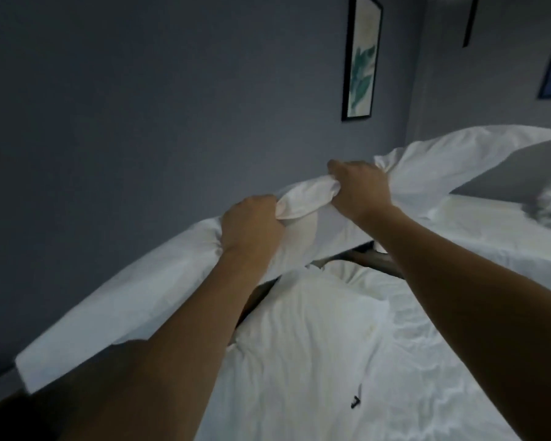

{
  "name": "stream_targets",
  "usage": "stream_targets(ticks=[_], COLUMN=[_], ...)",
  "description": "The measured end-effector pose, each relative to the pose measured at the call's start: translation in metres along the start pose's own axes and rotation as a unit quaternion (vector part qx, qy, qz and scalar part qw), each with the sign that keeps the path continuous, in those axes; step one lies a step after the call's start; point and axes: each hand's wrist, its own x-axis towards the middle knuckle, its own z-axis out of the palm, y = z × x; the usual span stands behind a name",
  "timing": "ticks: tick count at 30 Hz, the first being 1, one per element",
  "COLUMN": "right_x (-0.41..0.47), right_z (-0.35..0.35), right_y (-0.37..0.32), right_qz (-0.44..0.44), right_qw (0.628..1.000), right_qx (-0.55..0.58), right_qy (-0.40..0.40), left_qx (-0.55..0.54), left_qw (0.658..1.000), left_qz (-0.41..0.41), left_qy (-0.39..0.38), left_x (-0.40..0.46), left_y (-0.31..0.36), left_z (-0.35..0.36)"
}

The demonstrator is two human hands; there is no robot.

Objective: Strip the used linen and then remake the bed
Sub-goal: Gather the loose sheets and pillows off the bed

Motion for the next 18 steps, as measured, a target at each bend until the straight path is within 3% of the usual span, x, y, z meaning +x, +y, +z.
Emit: stream_targets(ticks=[3, 6, 7, 9, 11, 13, 14, 16, 18], right_x=[-0.011, -0.076, -0.106, -0.165, -0.219, -0.259, -0.273, -0.286, -0.286], right_z=[0.072, 0.167, 0.200, 0.259, 0.314, 0.352, 0.366, 0.382, 0.387], right_y=[0.018, 0.049, 0.057, 0.062, 0.053, 0.037, 0.028, 0.016, 0.008], right_qz=[-0.032, -0.036, -0.028, 0.032, 0.176, 0.270, 0.301, 0.356, 0.375], right_qw=[0.998, 0.998, 0.997, 0.975, 0.891, 0.793, 0.774, 0.770, 0.773], right_qx=[0.039, 0.041, 0.033, 0.016, 0.024, 0.075, 0.108, 0.140, 0.128], right_qy=[0.023, -0.022, -0.061, -0.219, -0.418, -0.541, -0.547, -0.512, -0.495], left_qx=[0.033, 0.051, 0.052, 0.054, 0.056, 0.048, 0.044, 0.046, 0.041], left_qw=[0.999, 0.986, 0.976, 0.936, 0.883, 0.886, 0.902, 0.929, 0.930], left_qz=[0.004, 0.047, 0.059, 0.066, 0.077, 0.099, 0.092, 0.038, -0.020], left_qy=[-0.031, -0.150, -0.204, -0.342, -0.459, -0.449, -0.419, -0.366, -0.365], left_x=[0.000, -0.030, -0.045, -0.082, -0.119, -0.149, -0.158, -0.165, -0.163], left_y=[-0.008, 0.001, 0.005, 0.004, -0.012, -0.038, -0.052, -0.079, -0.104], left_z=[0.047, 0.135, 0.170, 0.239, 0.296, 0.333, 0.343, 0.353, 0.359])
